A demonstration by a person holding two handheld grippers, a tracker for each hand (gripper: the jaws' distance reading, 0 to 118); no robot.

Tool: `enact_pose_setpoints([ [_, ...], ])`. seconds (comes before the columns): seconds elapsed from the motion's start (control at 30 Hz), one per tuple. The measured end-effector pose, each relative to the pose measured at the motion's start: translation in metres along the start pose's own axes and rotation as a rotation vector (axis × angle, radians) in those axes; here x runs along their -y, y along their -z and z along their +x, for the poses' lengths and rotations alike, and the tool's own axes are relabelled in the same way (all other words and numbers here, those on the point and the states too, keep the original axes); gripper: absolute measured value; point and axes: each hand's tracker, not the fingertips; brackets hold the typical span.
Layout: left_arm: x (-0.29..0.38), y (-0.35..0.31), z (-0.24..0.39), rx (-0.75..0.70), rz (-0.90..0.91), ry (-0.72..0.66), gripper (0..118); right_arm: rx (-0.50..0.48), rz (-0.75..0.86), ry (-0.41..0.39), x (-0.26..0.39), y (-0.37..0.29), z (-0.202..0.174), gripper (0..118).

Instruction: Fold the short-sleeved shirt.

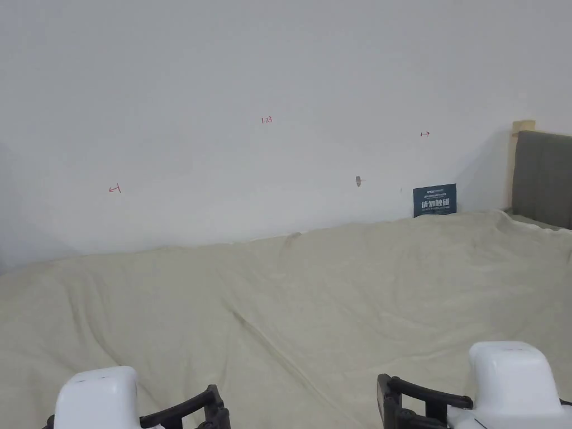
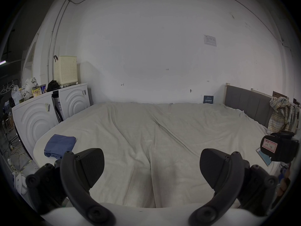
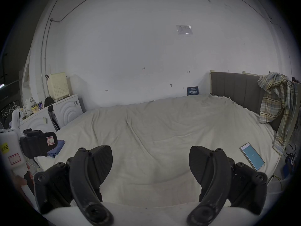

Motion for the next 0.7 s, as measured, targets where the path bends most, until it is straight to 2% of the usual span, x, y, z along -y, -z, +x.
enact_pose_setpoints([
  [0.1,0.000,0.000,-0.001,0.000,0.002,-0.004,116,-0.039,0.020,0.016,0.001,-0.001,0.002,99],
  [0.17,0.000,0.000,-0.001,0.002,0.002,-0.005,116,-0.055,0.041,0.102,-0.002,-0.002,0.007,99],
  [0.2,0.000,0.000,-0.001,0.001,0.003,-0.006,116,-0.010,-0.018,0.120,-0.007,0.001,0.007,99],
  [0.23,-0.001,0.000,-0.001,0.000,0.002,-0.006,116,-0.015,-0.074,0.111,-0.010,0.005,0.010,99],
  [0.27,-0.001,0.000,-0.002,0.000,0.003,-0.006,116,-0.067,-0.060,0.101,-0.009,0.007,0.013,99],
  [0.33,-0.001,-0.001,-0.002,0.000,0.009,-0.008,116,-0.100,-0.040,0.102,-0.007,0.009,0.018,99],
  [0.43,-0.001,-0.001,-0.004,-0.003,0.010,-0.011,116,-0.143,-0.013,0.144,-0.002,0.009,0.024,99],
  [0.53,-0.001,-0.001,-0.005,0.001,0.013,-0.013,116,-0.145,0.015,0.120,-0.001,0.003,0.018,99],
  [0.63,-0.002,-0.003,-0.004,0.001,0.023,-0.009,116,-0.069,0.056,0.042,-0.002,-0.001,0.008,99],
  [0.7,-0.001,-0.005,-0.004,0.001,0.037,-0.010,116,-0.058,0.081,0.018,-0.002,-0.003,0.005,99],
])
